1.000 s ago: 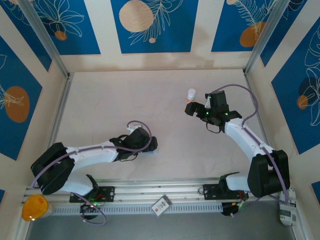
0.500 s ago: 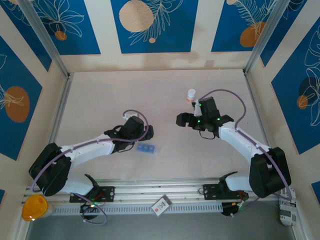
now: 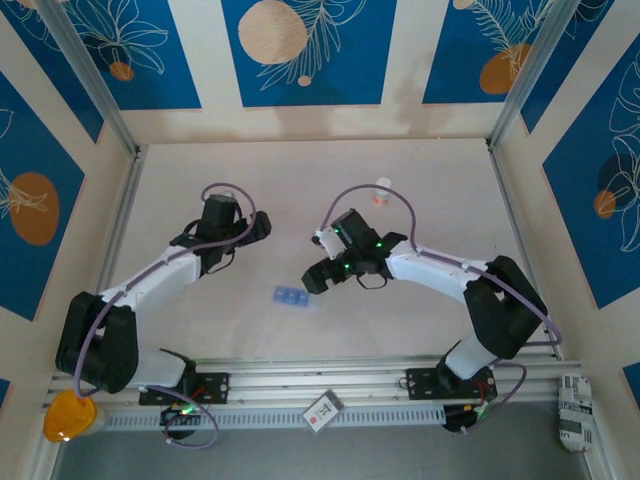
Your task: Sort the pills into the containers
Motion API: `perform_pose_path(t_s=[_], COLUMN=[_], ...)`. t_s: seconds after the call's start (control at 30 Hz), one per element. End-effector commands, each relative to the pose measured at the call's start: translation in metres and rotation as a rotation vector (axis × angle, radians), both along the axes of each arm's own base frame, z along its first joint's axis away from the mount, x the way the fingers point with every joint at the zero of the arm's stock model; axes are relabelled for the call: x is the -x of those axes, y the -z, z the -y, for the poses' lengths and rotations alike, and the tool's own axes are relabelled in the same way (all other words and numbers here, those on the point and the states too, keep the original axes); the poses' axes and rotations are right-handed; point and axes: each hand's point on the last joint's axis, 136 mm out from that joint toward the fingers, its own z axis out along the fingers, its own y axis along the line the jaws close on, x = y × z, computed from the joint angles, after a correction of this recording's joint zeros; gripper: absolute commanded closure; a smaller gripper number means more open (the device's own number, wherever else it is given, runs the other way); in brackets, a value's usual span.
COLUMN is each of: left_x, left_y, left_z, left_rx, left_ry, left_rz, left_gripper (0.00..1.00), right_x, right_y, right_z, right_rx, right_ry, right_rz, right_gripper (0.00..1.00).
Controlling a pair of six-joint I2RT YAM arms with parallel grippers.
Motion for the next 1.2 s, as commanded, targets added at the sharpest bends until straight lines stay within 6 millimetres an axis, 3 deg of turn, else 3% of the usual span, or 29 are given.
perform_pose_path(t_s=[0.0,0.4,0.7,0.97,1.17], left_x=[-0.004,-0.007,-0.008,-0.008,-0.007], left_y=[-0.014,-0.010,-0.009,-0.009,-0.006], left_z=[-0.001,-0.009,-0.011,-0.011,-0.010], left_rx=[0.032,0.070,0.088,0.102,0.107], left_ry=[0.031,0.023,0.015,0.011,0.010], left_rz=[0.014,0.003,0.002,0.000,-0.005], left_gripper=[0.00,0.00,0.00,0.00,0.00], right_x=[0.008,0.031,0.038,0.017,-0.002], right_y=[0.003,0.049,0.067,0.069,0.063], right_z=[-0.018,-0.037,-0.038,-0.021,0.001], right_rx=[0.020,0.196,0.259,0.303,0.299], right_ry=[-0.123,-0.283,-0.311,-0.182,-0.010], right_rz=[0.036,0.040,0.053,0.094,0.055], right_gripper=[0.05,0.11,0.25,0.55,0.61])
